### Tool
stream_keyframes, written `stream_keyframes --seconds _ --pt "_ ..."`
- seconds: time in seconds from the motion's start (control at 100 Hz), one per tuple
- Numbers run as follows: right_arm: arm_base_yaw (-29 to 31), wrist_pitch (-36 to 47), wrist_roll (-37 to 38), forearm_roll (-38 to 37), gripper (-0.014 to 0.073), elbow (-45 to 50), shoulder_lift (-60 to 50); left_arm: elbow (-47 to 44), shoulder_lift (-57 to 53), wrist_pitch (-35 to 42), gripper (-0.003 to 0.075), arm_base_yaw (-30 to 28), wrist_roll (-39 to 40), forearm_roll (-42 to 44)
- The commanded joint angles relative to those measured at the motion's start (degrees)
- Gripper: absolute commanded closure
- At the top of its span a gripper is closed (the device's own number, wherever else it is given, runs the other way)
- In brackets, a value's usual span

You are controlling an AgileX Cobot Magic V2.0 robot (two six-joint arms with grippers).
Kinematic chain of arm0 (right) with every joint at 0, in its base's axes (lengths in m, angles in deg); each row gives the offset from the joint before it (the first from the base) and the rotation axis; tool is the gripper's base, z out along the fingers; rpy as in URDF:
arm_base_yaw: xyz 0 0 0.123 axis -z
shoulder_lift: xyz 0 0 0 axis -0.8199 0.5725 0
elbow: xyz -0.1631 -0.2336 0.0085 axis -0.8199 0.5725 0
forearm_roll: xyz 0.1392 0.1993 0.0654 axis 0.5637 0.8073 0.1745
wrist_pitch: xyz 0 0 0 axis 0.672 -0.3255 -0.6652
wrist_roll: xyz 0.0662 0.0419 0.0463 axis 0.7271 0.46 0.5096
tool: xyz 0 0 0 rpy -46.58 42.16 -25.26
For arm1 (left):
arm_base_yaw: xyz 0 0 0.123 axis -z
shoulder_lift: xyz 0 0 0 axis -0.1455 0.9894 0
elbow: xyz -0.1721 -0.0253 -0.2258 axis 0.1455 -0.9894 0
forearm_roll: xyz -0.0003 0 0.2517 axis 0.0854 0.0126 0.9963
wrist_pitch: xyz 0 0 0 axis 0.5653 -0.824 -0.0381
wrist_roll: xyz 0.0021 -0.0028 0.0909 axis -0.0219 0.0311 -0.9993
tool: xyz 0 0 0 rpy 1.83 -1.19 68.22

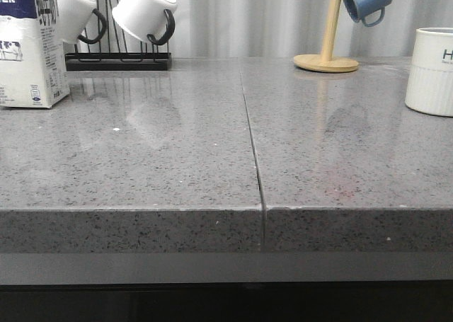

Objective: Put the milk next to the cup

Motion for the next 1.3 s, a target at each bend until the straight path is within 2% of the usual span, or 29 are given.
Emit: stream_keyframes --seconds 0.0,0.68,0.8,1.02,1.29 --pt "0.3 4.5 0.0 -0.6 0.0629 -0.5 -1.2 -2.6 -1.8 4.5 0.0741 0.0 0.1 -0.6" --pt "0.3 4.1 0.0 -0.6 0.0629 -1.1 -1.2 -2.6 -1.8 4.5 0.0741 0.0 0.1 -0.6" --pt "0.3 0.0 0.0 -0.6 0.0629 -3.9 -1.2 -2.6 -1.8 4.5 0.0741 0.0 0.1 -0.6" --pt "0.3 -14.5 0.0 -0.5 0.0629 -13.2 0.3 -2.6 -1.8 4.5 0.0741 0.0 0.1 -0.6" --pt "0.3 -17.0 0.0 -0.5 0.0629 -21.9 9.4 -2.6 -1.8 4.5 0.0741 0.0 0.1 -0.6"
